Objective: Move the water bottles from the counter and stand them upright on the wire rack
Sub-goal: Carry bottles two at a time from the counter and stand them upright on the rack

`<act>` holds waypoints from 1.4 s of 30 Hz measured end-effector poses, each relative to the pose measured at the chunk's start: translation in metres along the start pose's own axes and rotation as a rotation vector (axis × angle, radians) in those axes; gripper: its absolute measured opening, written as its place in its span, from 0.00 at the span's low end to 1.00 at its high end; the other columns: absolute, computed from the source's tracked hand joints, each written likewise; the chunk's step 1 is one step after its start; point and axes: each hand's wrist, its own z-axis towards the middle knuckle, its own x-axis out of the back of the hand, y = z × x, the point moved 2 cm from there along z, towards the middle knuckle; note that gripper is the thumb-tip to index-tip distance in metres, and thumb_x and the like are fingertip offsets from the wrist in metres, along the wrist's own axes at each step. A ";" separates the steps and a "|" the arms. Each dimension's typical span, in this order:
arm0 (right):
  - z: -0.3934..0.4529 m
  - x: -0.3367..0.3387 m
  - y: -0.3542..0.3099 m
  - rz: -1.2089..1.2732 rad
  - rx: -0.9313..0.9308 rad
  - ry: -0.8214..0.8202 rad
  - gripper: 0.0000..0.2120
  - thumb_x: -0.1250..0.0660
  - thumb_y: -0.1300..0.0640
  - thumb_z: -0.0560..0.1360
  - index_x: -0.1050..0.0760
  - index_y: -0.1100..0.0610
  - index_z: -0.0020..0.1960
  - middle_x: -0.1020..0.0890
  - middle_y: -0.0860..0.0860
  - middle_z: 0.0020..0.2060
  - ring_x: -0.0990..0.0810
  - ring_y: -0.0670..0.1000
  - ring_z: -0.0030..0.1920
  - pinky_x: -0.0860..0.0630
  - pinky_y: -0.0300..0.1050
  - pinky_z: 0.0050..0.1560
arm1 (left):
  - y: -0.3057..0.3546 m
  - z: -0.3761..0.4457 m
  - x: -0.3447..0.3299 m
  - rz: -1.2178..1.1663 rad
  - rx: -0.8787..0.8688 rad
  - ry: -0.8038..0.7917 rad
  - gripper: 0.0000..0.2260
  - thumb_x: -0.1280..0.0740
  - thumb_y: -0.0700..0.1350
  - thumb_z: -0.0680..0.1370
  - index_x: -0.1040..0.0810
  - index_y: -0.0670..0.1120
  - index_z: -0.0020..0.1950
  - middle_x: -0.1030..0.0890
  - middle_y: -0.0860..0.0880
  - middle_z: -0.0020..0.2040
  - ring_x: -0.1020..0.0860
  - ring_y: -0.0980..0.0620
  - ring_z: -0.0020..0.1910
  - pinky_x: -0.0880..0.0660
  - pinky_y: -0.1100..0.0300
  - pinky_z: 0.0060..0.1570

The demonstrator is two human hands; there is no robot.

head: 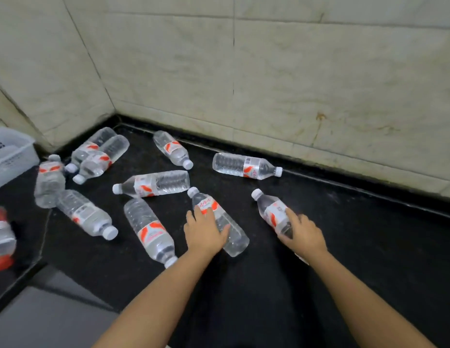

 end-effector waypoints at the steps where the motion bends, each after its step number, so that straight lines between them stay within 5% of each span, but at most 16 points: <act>1: 0.001 -0.004 -0.001 -0.016 -0.043 -0.011 0.32 0.37 0.45 0.74 0.45 0.51 0.73 0.31 0.57 0.65 0.29 0.57 0.63 0.29 0.51 0.60 | -0.001 0.015 -0.001 -0.024 0.002 -0.007 0.30 0.41 0.60 0.76 0.42 0.45 0.73 0.44 0.40 0.74 0.44 0.39 0.73 0.38 0.48 0.69; 11: 0.003 -0.020 -0.022 -0.091 -0.263 0.022 0.34 0.37 0.43 0.73 0.48 0.49 0.74 0.32 0.57 0.65 0.31 0.58 0.63 0.31 0.50 0.60 | 0.000 0.077 -0.018 -0.306 -0.063 -0.015 0.26 0.29 0.52 0.68 0.28 0.46 0.63 0.44 0.41 0.72 0.50 0.38 0.73 0.42 0.43 0.69; 17: -0.037 -0.036 -0.046 0.007 -0.420 0.014 0.35 0.35 0.44 0.73 0.48 0.54 0.73 0.32 0.59 0.63 0.31 0.59 0.62 0.30 0.52 0.58 | -0.008 0.064 -0.015 -0.194 -0.365 -0.206 0.25 0.31 0.52 0.68 0.29 0.46 0.63 0.48 0.41 0.74 0.53 0.38 0.73 0.42 0.44 0.71; 21: -0.079 -0.043 -0.054 0.082 -0.431 -0.049 0.35 0.33 0.44 0.72 0.46 0.55 0.71 0.32 0.58 0.60 0.30 0.59 0.60 0.27 0.51 0.55 | -0.011 0.030 -0.020 -0.049 -0.623 -0.348 0.31 0.42 0.59 0.60 0.26 0.47 0.60 0.45 0.42 0.74 0.51 0.39 0.73 0.39 0.47 0.70; 23: -0.102 -0.048 -0.058 0.108 -0.438 -0.088 0.35 0.33 0.44 0.71 0.46 0.54 0.70 0.32 0.57 0.60 0.30 0.58 0.61 0.27 0.51 0.55 | -0.015 0.014 -0.023 -0.020 -0.673 -0.382 0.26 0.39 0.57 0.64 0.24 0.47 0.58 0.43 0.44 0.73 0.49 0.41 0.73 0.37 0.49 0.67; 27: -0.127 -0.055 -0.062 0.163 -0.446 -0.089 0.35 0.33 0.43 0.70 0.45 0.54 0.69 0.33 0.55 0.60 0.31 0.57 0.61 0.27 0.50 0.55 | -0.014 -0.009 -0.028 -0.024 -0.621 -0.358 0.11 0.35 0.46 0.73 0.24 0.45 0.54 0.38 0.47 0.69 0.41 0.44 0.67 0.33 0.55 0.61; 31: -0.106 -0.048 -0.064 0.180 -0.418 0.031 0.34 0.34 0.45 0.71 0.44 0.56 0.71 0.33 0.55 0.62 0.31 0.57 0.62 0.28 0.50 0.56 | -0.008 -0.008 -0.029 -0.086 -0.477 -0.249 0.20 0.36 0.48 0.74 0.34 0.43 0.64 0.35 0.44 0.65 0.36 0.45 0.64 0.32 0.55 0.59; 36: -0.066 -0.043 -0.062 0.266 -0.451 -0.019 0.30 0.33 0.50 0.70 0.40 0.57 0.67 0.31 0.57 0.62 0.29 0.60 0.62 0.28 0.52 0.55 | -0.015 -0.003 -0.032 -0.133 -0.291 -0.254 0.28 0.34 0.54 0.74 0.38 0.44 0.69 0.33 0.40 0.63 0.34 0.41 0.62 0.31 0.51 0.58; 42: -0.062 -0.045 -0.056 0.330 -0.501 0.001 0.31 0.32 0.45 0.70 0.39 0.57 0.66 0.30 0.56 0.62 0.28 0.58 0.62 0.29 0.50 0.55 | -0.013 0.000 -0.035 -0.089 -0.298 -0.284 0.31 0.34 0.55 0.74 0.41 0.44 0.71 0.33 0.40 0.64 0.34 0.41 0.63 0.31 0.51 0.58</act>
